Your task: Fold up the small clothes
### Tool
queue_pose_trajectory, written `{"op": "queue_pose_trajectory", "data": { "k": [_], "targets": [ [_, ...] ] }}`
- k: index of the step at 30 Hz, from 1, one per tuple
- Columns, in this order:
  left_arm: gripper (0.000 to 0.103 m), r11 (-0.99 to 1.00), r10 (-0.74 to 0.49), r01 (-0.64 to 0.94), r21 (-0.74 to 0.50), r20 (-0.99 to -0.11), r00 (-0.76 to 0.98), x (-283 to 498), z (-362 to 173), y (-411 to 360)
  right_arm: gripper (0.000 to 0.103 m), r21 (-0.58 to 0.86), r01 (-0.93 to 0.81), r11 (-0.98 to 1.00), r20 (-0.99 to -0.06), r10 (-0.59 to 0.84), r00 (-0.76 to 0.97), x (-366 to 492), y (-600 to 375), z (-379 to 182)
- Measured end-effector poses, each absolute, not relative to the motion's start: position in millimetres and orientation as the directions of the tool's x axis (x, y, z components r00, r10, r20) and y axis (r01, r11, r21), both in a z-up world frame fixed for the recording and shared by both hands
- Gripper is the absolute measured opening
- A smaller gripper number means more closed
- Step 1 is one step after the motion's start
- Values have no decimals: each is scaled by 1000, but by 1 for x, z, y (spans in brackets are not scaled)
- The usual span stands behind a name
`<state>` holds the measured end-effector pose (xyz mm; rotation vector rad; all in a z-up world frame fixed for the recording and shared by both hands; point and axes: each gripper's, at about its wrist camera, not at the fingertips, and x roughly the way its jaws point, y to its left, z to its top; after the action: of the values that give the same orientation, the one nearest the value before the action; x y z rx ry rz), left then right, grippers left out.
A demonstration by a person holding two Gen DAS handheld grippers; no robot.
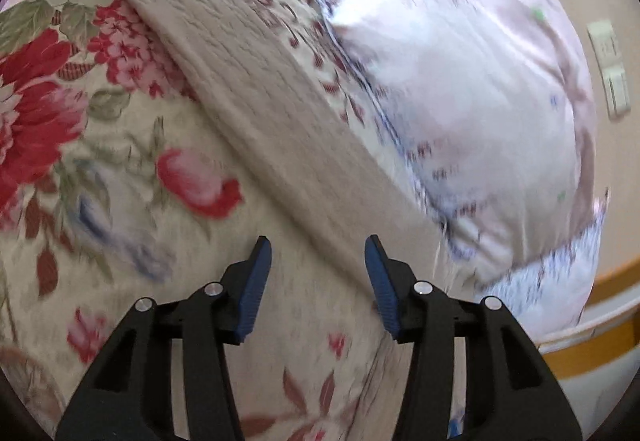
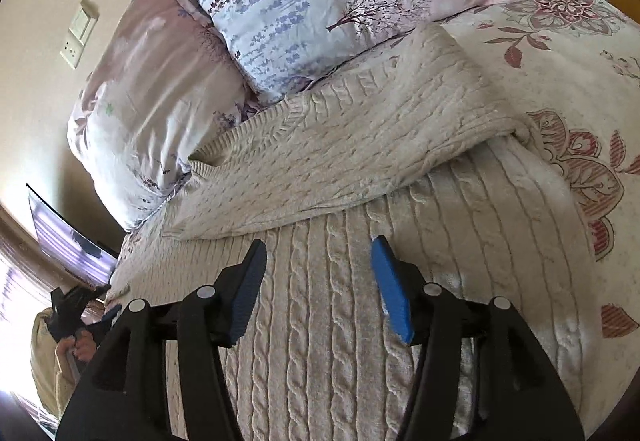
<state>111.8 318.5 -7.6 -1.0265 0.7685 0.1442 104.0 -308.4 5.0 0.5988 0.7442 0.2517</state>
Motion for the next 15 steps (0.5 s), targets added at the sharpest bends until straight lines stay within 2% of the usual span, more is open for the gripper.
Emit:
{"op": "queue_pose_trajectory", "data": {
  "k": [5, 12, 14, 15],
  "targets": [
    [47, 461, -171, -498, -735, -624, 762, 127, -9, 338, 57, 591, -5, 807, -562, 417, 714, 104, -308, 5],
    [34, 420, -159, -534, -734, -639, 753, 136, -9, 354, 59, 590, -7, 807, -563, 417, 714, 104, -307, 4],
    [22, 412, -162, -548, -728, -651, 742, 137, -10, 356, 59, 592, -9, 806, -561, 420, 714, 104, -307, 4],
    [7, 410, -167, -551, -726, -655, 737, 137, -10, 357, 59, 593, -9, 805, -560, 421, 714, 104, -307, 4]
  ]
}}
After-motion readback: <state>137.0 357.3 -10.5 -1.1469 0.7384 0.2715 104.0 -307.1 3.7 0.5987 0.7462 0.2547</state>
